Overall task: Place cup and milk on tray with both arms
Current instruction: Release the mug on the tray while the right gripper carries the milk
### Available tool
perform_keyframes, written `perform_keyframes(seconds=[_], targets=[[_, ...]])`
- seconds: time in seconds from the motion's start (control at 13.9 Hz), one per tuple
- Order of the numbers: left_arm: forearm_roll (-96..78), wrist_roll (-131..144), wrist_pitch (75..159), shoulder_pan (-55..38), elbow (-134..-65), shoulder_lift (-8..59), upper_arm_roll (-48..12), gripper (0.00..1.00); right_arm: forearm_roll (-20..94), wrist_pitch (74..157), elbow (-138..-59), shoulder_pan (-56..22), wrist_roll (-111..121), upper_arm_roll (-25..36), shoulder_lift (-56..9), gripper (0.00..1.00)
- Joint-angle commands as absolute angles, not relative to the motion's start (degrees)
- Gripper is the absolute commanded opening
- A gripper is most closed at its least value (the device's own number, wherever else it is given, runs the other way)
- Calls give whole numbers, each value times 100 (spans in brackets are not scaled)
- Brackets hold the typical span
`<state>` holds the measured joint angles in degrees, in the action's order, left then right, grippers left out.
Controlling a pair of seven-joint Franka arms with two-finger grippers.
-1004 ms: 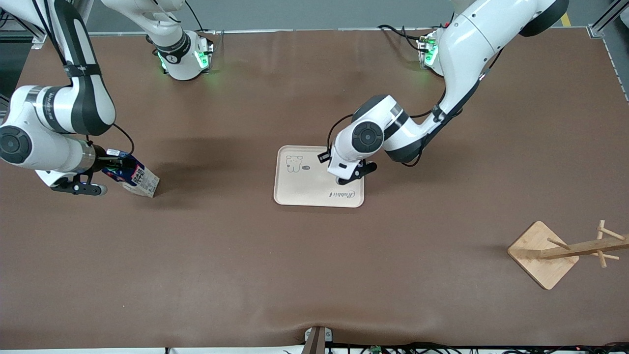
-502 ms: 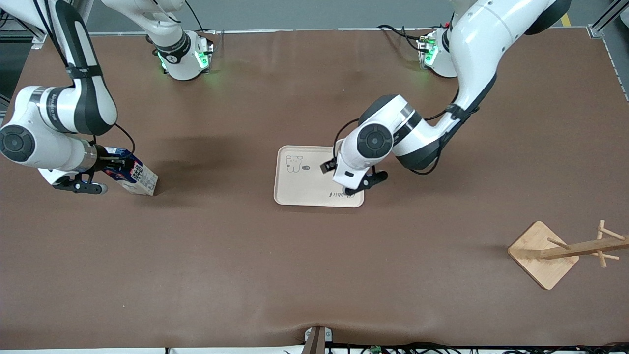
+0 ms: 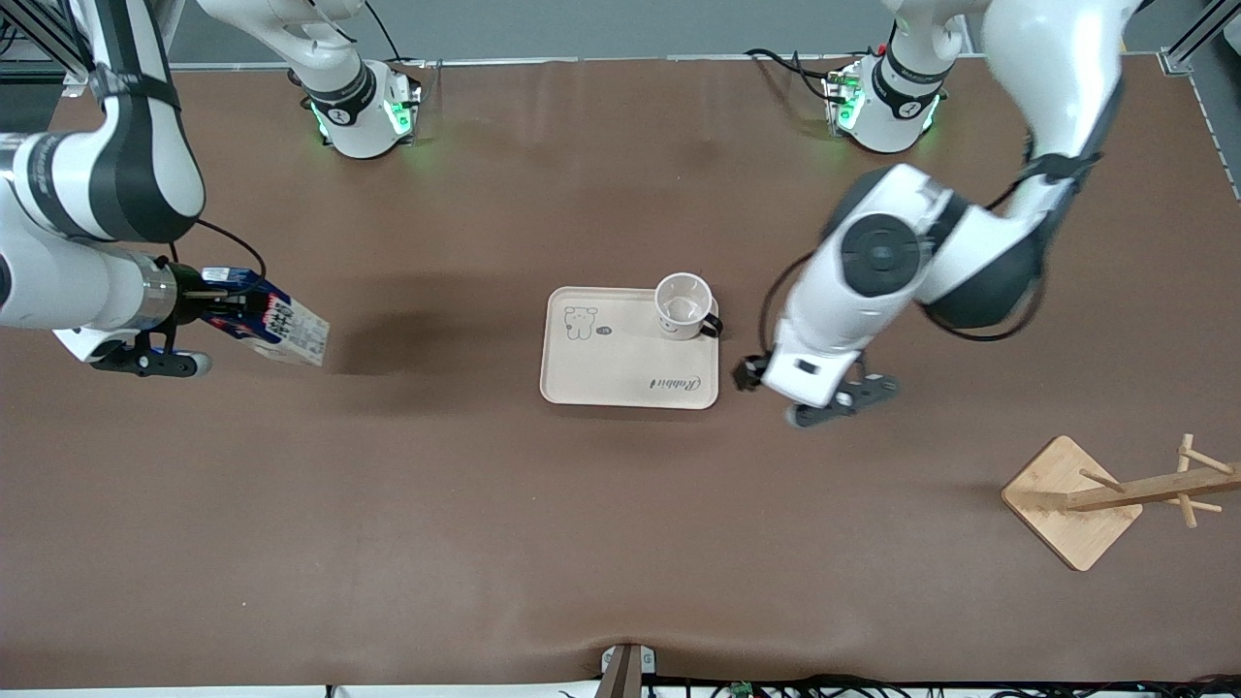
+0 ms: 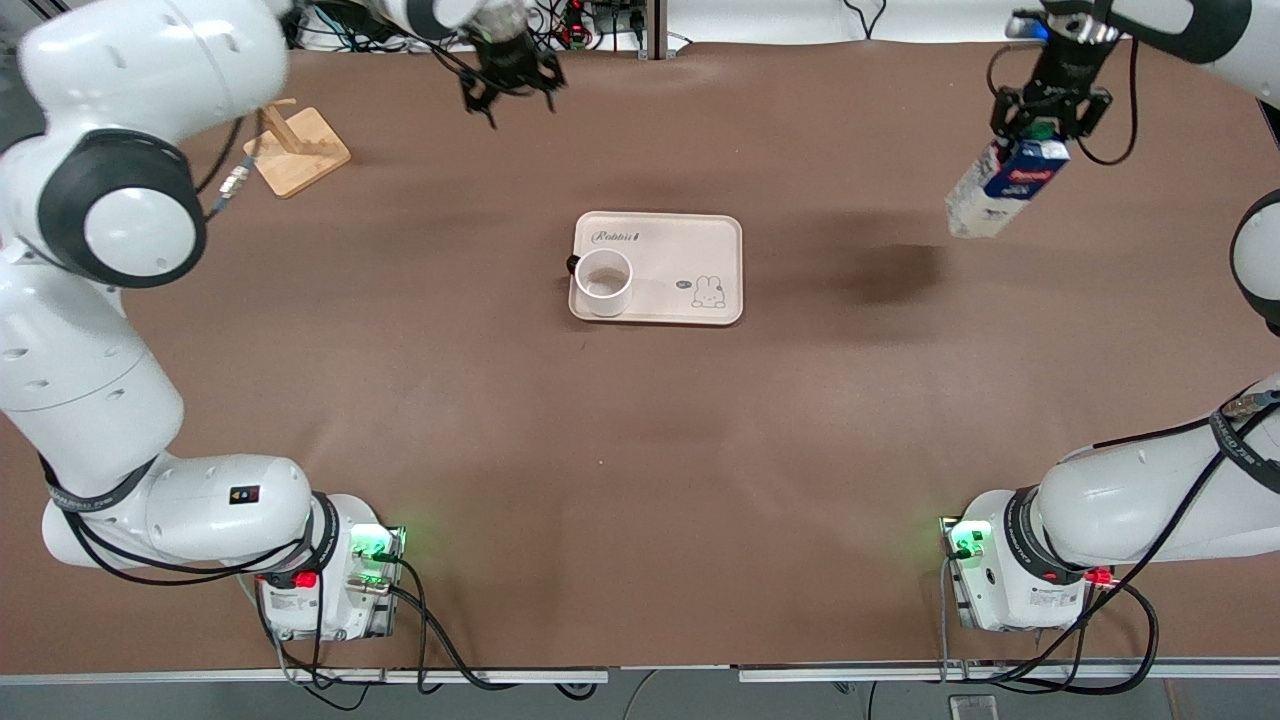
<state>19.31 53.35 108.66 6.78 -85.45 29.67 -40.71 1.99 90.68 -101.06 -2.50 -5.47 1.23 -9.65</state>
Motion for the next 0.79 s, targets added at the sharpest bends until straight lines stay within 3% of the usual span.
perform_keyframes(seconds=[0.0, 0.22, 0.43, 0.72], targets=[[2030, 4608, 10548, 1097, -8613, 2463, -4078, 100, 360, 8903, -9721, -727, -755, 149, -1160, 0], [1969, 3827, 10170, 1633, -8605, 1988, -4096, 100, 378, 8850, -9353, -1754, -2210, 141, -1300, 5], [1828, 2719, 9618, 2030, -8508, 1496, -4096, 100, 395, 8885, -8554, -2880, -3310, 141, -2054, 5], [1819, 2408, 8887, 2153, -7938, 1327, -4096, 100, 1212, 8973, -7561, -3584, -4236, 149, -3144, 5]])
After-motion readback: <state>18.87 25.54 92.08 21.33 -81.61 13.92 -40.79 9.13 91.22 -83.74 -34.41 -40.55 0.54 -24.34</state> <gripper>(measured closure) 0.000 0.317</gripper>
